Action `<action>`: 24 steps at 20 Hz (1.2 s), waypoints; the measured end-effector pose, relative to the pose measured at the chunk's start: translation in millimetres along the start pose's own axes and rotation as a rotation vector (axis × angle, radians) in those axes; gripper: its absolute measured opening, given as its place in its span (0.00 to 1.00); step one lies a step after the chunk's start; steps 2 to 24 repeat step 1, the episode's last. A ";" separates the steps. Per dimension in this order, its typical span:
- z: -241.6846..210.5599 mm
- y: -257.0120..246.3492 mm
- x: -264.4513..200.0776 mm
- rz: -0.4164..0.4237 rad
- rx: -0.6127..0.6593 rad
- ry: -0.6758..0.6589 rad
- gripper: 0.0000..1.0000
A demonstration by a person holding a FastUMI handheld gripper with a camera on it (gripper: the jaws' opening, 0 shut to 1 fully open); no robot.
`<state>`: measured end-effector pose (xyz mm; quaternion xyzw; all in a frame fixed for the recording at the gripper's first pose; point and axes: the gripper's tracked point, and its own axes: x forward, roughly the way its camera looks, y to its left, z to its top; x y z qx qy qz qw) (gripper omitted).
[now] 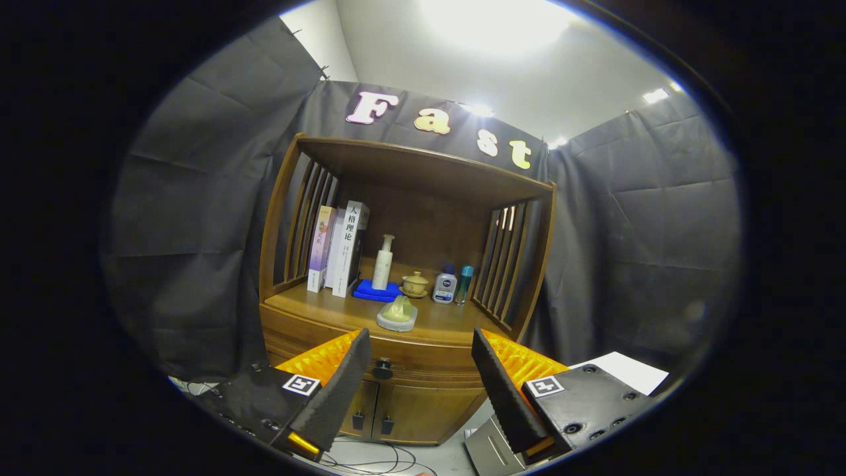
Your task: Pull open the drawer, take out the items inside it, and place them on the countertop above the cabinet.
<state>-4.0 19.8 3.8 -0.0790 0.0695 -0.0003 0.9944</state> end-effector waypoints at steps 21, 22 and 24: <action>0.9 -1.6 -0.9 -0.004 0.001 -0.002 0.97; 0.9 -1.6 -0.9 -0.004 0.001 -0.002 0.97; 0.9 -1.6 -0.9 -0.004 0.001 -0.002 0.97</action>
